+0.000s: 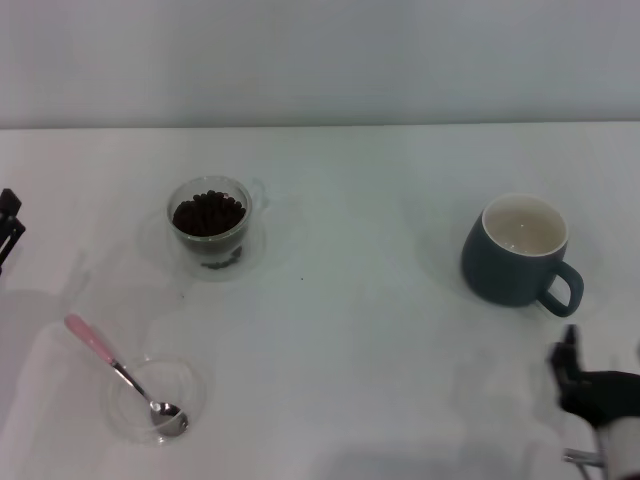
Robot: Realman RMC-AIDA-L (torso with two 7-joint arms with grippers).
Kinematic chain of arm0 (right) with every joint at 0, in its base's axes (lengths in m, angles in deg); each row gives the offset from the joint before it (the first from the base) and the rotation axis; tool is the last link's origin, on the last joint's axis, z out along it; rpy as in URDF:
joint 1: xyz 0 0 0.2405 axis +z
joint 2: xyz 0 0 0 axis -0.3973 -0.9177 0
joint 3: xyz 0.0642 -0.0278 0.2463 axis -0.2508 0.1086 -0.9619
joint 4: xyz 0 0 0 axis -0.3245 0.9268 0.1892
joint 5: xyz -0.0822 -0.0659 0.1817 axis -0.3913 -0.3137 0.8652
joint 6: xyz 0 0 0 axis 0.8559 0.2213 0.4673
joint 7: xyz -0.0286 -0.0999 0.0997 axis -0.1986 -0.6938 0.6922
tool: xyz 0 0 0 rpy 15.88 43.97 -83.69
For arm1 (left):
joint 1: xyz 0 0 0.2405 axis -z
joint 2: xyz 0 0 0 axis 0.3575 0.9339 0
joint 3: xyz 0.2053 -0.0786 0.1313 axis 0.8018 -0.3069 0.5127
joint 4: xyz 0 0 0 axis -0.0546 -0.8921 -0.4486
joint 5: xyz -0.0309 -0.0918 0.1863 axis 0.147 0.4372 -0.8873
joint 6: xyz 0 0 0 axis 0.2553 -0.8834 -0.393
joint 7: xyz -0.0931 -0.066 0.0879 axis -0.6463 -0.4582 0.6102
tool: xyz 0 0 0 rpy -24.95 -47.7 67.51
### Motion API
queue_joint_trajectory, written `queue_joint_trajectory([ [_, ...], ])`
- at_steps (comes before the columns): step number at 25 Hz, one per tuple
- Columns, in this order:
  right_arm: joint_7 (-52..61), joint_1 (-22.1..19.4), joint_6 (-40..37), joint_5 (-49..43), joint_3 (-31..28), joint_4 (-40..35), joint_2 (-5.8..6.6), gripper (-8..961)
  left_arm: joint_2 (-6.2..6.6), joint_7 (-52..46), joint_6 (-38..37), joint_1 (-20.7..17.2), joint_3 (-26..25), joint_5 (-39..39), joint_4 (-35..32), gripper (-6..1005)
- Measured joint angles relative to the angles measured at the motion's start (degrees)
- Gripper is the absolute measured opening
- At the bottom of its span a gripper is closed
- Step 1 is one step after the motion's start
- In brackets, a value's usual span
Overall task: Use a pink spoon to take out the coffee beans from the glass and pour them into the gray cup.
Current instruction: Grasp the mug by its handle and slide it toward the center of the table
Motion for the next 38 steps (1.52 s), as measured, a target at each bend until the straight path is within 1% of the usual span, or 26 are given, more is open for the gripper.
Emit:
queue_joint_trajectory([
  [3,0.3,1.2,10.5,0.5,-4.4,-3.0,-0.04,809,-0.10,0.0,-0.1,0.0,0.0,0.0,0.1,877],
  [6,0.3,1.6,18.9,0.3,-9.8,-6.8,-0.03,806,-0.15,0.0,-0.1,-0.2,0.0,0.0,0.2,877],
  [9,0.8,1.7,19.9,0.2,-10.8,-7.8,-0.03,806,-0.15,0.0,-0.1,-0.3,-0.2,0.1,0.2,877],
  [15,5.9,2.6,20.4,-0.7,-11.3,-10.8,-0.03,807,-0.06,0.0,-0.2,0.1,-0.4,0.3,0.0,876],
  [21,7.9,3.0,20.5,-3.3,-12.6,-11.5,-0.03,806,0.09,0.0,-0.8,0.8,-0.4,0.5,-0.5,877],
  [29,8.0,3.5,21.4,-4.0,-16.0,-12.7,-0.03,806,0.53,0.0,-2.0,1.0,-0.5,2.5,-1.4,877],
  [38,8.3,4.7,23.8,-4.2,-18.8,-15.8,-0.03,807,1.12,-0.1,-3.7,1.3,-0.5,3.3,-2.0,876],
])
